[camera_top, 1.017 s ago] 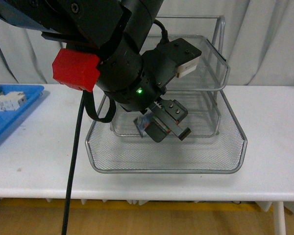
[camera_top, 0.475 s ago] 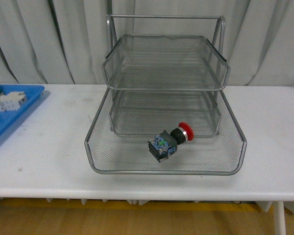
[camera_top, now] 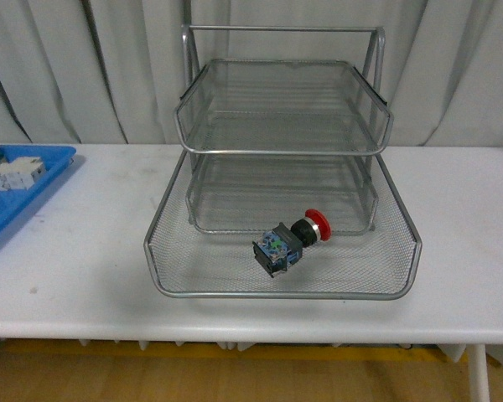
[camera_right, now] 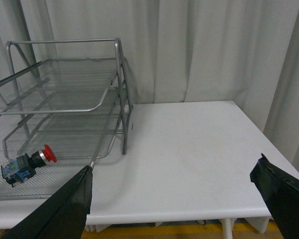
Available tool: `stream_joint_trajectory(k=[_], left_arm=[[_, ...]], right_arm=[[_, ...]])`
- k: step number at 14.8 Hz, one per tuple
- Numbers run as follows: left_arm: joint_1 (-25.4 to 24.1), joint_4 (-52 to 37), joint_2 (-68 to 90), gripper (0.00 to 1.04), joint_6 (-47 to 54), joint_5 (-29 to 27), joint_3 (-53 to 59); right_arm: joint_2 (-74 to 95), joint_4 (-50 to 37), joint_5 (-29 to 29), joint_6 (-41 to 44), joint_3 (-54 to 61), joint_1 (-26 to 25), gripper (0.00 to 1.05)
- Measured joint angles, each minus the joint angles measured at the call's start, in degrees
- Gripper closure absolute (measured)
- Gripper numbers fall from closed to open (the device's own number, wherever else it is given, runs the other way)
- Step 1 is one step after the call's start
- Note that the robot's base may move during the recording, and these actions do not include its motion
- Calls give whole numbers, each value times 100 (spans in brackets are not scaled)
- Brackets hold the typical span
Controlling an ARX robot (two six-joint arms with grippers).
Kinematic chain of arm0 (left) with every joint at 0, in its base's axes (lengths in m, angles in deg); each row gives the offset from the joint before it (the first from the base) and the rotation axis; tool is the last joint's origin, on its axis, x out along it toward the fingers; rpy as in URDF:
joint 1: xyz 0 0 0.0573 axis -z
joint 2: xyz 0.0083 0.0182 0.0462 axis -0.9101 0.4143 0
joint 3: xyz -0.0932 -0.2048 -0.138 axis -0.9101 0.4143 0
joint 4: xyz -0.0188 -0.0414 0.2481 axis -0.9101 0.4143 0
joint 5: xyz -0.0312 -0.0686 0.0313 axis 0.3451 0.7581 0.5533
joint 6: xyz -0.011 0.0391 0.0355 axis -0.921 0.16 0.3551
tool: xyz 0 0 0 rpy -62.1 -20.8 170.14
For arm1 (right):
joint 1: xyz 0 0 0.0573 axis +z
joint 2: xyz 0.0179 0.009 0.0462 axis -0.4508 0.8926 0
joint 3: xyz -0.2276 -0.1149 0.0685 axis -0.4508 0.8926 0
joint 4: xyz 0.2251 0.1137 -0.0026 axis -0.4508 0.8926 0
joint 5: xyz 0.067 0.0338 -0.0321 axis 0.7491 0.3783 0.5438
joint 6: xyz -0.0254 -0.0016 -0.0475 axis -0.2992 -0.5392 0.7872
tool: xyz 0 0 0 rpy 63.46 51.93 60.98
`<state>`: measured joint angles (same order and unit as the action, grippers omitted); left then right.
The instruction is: Place button on rack with both arms
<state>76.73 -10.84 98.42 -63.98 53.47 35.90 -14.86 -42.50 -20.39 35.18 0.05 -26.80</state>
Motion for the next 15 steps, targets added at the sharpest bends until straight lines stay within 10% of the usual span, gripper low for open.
stream_joint_trajectory(k=[15], left_arm=[[-1115, 1523, -3366, 103, -7, 1128, 1867]], right_arm=[[0, 0, -2, 0, 0, 0, 6]])
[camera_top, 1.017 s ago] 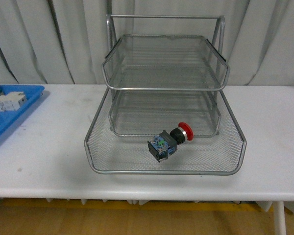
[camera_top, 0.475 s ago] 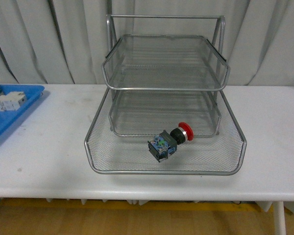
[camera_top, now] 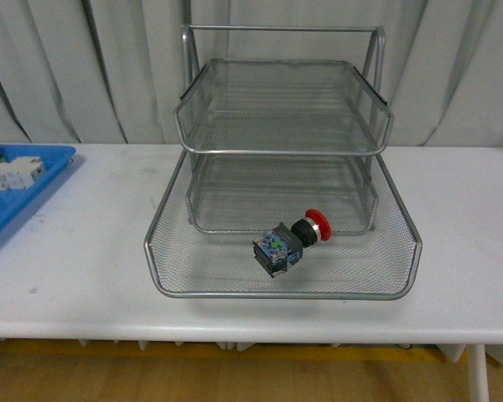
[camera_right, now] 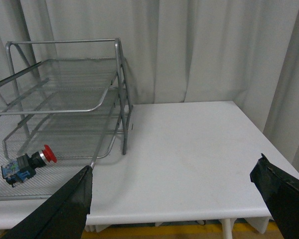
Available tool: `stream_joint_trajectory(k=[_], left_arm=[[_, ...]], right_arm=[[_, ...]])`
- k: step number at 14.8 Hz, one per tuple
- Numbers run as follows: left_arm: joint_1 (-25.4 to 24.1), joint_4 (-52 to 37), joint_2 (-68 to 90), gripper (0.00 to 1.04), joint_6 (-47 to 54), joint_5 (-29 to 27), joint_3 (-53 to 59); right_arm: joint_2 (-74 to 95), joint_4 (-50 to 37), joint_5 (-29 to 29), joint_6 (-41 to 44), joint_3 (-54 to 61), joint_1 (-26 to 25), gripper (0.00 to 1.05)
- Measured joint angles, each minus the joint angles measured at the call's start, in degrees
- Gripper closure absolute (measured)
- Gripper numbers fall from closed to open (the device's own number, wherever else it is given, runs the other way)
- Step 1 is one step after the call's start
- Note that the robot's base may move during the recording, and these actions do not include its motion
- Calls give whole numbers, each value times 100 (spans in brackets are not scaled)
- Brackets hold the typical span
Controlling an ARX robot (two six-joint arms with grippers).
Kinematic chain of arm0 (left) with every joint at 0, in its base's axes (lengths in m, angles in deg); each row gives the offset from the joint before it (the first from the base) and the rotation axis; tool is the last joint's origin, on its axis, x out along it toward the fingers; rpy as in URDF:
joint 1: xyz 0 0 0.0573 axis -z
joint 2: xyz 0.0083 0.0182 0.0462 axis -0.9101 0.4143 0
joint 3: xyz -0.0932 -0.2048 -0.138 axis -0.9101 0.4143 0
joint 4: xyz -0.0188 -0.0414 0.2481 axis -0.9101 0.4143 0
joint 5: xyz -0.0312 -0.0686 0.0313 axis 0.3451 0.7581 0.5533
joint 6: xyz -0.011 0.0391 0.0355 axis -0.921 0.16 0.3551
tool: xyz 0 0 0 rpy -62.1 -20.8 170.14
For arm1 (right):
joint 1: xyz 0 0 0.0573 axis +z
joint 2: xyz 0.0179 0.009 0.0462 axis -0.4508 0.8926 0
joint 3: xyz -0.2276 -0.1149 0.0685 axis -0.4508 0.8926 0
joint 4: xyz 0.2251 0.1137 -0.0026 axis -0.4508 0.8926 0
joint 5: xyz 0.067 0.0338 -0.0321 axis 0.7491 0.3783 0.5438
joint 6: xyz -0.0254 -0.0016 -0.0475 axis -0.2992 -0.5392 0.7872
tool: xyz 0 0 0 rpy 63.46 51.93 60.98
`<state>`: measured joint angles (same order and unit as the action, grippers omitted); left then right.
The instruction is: Place button on rack with both arms
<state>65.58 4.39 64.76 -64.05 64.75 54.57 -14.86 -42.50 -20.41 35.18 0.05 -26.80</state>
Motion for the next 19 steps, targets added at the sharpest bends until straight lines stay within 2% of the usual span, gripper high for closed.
stream_joint_trajectory(k=[7, 14, 15, 16, 19], left_arm=[[0, 1397, -1440, 103, 0, 2, 2], [0, 2243, -2310, 103, 0, 0, 2], [0, 2568, -2535, 103, 0, -4, -13], [0, 3335, -3139, 103, 0, 0, 0], [0, 3305, -3274, 103, 2, 0, 0]], right_arm=[[0, 0, 0, 0, 0, 0, 6], [0, 0, 2, 0, 0, 0, 6], [0, 0, 0, 0, 0, 0, 6], [0, 0, -2, 0, 0, 0, 6], [0, -2, 7, 0, 0, 0, 6]])
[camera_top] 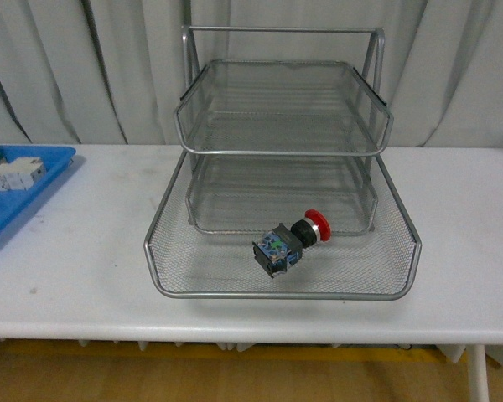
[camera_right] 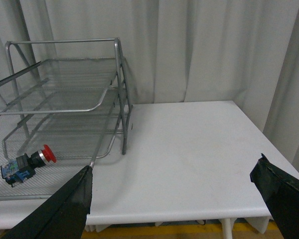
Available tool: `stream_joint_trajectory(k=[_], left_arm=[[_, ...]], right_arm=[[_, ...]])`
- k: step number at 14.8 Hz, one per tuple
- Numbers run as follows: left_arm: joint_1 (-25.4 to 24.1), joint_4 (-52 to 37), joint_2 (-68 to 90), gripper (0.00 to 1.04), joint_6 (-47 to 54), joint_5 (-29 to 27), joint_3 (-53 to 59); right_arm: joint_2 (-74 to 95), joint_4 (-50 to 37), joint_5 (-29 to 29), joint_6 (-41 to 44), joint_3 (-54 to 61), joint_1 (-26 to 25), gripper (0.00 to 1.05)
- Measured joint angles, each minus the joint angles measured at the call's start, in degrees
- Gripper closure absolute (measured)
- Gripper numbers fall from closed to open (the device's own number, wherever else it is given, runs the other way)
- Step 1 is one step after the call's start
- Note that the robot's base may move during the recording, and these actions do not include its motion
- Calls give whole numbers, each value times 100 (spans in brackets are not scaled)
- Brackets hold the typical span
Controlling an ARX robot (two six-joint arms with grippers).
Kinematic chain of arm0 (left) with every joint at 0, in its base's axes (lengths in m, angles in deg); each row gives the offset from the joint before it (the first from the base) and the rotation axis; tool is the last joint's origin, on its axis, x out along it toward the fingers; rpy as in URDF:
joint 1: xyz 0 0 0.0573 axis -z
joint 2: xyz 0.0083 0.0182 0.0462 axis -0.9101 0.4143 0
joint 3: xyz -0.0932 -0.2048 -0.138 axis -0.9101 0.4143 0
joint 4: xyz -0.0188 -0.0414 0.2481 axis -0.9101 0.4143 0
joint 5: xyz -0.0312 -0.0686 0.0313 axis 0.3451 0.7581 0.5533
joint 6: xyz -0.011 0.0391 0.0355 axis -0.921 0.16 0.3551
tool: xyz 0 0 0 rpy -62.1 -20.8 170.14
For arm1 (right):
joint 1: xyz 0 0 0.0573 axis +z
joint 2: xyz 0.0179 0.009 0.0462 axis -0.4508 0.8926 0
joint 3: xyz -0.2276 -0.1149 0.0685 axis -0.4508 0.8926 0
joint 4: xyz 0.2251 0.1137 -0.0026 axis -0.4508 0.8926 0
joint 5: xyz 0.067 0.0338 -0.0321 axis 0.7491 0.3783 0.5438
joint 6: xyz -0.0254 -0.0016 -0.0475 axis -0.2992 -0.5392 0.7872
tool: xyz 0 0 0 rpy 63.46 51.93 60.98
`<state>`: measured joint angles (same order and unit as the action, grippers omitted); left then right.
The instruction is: Place button on rack with both arms
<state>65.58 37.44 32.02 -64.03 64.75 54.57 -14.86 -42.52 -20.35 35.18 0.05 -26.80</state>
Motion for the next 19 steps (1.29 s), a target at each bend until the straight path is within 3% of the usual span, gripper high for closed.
stream_joint_trajectory(k=[6, 7, 8, 10, 11, 13, 19], left_arm=[[0, -26, -2, 31, -7, 0, 0], [0, -24, -2, 19, -9, -7, 0], [0, -28, -2, 8, -7, 2, 0], [0, -24, 0, 7, -7, 0, 0], [0, -24, -2, 7, -4, 0, 0], [0, -24, -2, 7, -4, 0, 0], [0, -26, -2, 7, -4, 0, 0]], right_arm=[[7, 33, 17, 11, -2, -2, 6], [470, 896, 656, 291, -326, -127, 6], [1637, 809, 1209, 424, -710, -2, 6], [3521, -542, 1244, 442, -1130, 535, 6], [4492, -1023, 992, 306, -1309, 730, 6], [6155, -1408, 691, -133, -1784, 1158, 8], [9106, -2704, -490, -1266, -2649, 2702, 81]])
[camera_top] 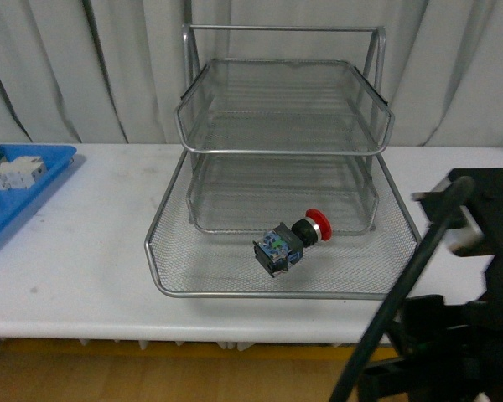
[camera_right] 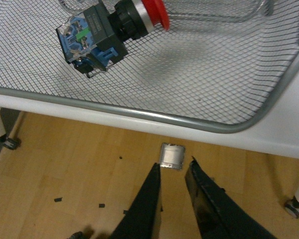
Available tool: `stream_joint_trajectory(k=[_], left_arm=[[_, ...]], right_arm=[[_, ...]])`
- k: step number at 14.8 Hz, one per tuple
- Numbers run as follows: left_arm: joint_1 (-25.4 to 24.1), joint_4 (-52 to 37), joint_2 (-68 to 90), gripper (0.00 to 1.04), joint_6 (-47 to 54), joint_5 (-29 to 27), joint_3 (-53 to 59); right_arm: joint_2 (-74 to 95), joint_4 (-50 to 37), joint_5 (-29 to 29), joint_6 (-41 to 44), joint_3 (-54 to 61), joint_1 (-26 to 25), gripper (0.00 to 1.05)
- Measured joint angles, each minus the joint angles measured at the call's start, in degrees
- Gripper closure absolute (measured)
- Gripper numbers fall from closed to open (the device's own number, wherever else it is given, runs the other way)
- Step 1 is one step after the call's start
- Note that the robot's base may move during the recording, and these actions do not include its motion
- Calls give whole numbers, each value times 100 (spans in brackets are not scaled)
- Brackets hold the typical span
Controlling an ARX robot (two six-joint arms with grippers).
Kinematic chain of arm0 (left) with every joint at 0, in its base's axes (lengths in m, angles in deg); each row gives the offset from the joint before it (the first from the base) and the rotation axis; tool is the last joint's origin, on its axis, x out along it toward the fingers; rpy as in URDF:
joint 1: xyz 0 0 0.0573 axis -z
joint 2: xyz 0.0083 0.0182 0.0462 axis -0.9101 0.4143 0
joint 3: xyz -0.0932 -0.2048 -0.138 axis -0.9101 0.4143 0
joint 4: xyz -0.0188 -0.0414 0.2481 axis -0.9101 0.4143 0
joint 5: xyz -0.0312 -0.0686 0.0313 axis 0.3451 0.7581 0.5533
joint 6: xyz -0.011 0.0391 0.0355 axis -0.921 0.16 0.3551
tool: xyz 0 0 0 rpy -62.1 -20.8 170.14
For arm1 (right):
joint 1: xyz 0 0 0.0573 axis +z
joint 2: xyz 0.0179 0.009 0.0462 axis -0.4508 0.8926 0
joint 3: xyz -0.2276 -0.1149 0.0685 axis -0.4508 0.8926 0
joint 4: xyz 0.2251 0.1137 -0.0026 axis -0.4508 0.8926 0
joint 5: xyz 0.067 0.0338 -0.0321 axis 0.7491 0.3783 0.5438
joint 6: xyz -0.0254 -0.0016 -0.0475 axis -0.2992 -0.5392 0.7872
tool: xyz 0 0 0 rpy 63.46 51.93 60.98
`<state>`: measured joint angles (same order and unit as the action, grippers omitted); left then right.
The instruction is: Place button on rack with both arms
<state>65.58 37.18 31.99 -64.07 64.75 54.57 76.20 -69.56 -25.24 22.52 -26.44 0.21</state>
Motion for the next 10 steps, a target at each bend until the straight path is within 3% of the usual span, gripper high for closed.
stream_joint_trajectory(k=[2, 6, 10], left_arm=[[0, 2, 0, 7, 0, 0, 0], [0, 0, 0, 7, 0, 0, 0], [0, 2, 0, 7, 0, 0, 0]], right_arm=[[761, -350, -247, -315, -308, 247, 103], [2026, -487, -573, -717, -1073, 514, 103], [2787, 173, -629, -922, -2520, 466, 103]])
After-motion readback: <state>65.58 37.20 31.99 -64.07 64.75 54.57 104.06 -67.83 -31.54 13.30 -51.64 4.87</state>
